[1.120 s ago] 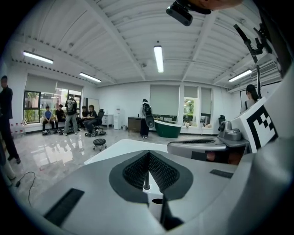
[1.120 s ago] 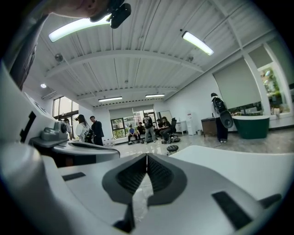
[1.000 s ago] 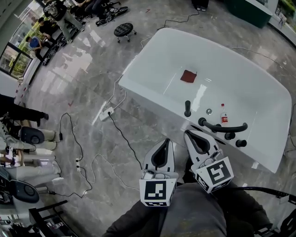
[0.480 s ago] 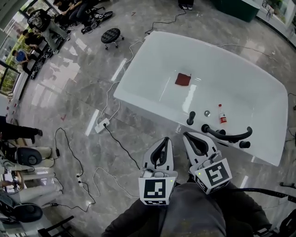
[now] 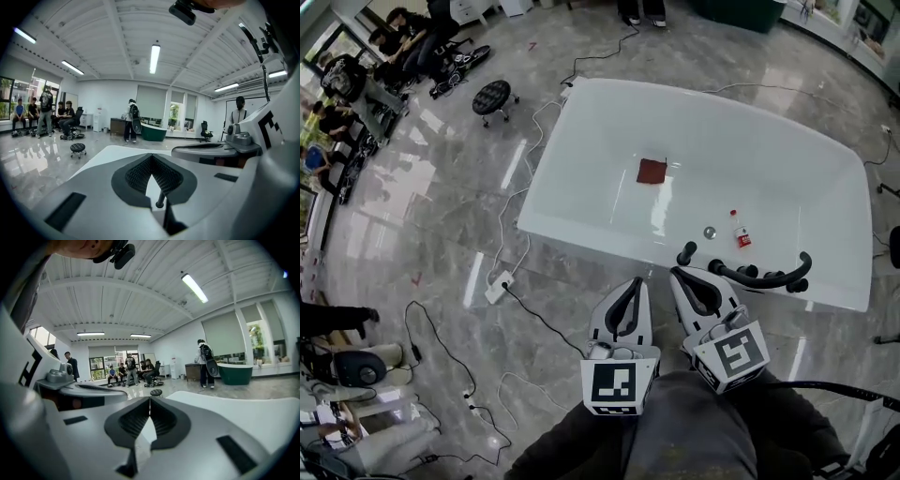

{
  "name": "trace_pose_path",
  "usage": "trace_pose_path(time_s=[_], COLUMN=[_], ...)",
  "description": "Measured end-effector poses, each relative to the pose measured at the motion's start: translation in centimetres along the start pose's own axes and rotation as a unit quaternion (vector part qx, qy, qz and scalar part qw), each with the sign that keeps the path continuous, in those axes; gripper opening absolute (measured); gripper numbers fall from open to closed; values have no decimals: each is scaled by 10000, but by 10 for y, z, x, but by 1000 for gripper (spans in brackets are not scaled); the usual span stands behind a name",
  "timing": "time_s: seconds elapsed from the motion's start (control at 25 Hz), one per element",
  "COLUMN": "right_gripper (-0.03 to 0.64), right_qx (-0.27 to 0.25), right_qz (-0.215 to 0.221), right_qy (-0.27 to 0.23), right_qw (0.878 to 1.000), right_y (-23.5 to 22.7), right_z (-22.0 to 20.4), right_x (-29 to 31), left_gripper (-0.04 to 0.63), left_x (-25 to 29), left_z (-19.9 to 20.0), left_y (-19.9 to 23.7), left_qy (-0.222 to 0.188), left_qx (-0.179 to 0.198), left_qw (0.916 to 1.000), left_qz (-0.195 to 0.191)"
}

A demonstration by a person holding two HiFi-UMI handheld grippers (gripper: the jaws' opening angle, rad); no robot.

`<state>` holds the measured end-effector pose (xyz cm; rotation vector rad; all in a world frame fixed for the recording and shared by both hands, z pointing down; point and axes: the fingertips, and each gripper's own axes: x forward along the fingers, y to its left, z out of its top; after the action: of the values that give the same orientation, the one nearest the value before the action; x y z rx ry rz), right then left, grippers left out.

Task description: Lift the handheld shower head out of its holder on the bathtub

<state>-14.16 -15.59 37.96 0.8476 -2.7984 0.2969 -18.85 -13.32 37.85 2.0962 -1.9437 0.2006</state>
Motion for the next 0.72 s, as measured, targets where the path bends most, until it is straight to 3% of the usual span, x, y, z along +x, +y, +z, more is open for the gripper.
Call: trace_pose_path(time_s=[0.28, 0.72], right_gripper=[4, 3], right_qx=[103, 146], right_qz=[-449, -589], right_qy=[-7, -147], right_qw=[9989, 9981], right_y=[16, 1], right_z=[-5, 6], right_x=[2, 7], left_gripper=[3, 3], left_x=[0, 6], left_z=[-2, 4], left_y=[11, 7], left_qy=[95, 137], left_qx=[60, 232], left_qw=[9987, 9976], left_qz=[-506, -644])
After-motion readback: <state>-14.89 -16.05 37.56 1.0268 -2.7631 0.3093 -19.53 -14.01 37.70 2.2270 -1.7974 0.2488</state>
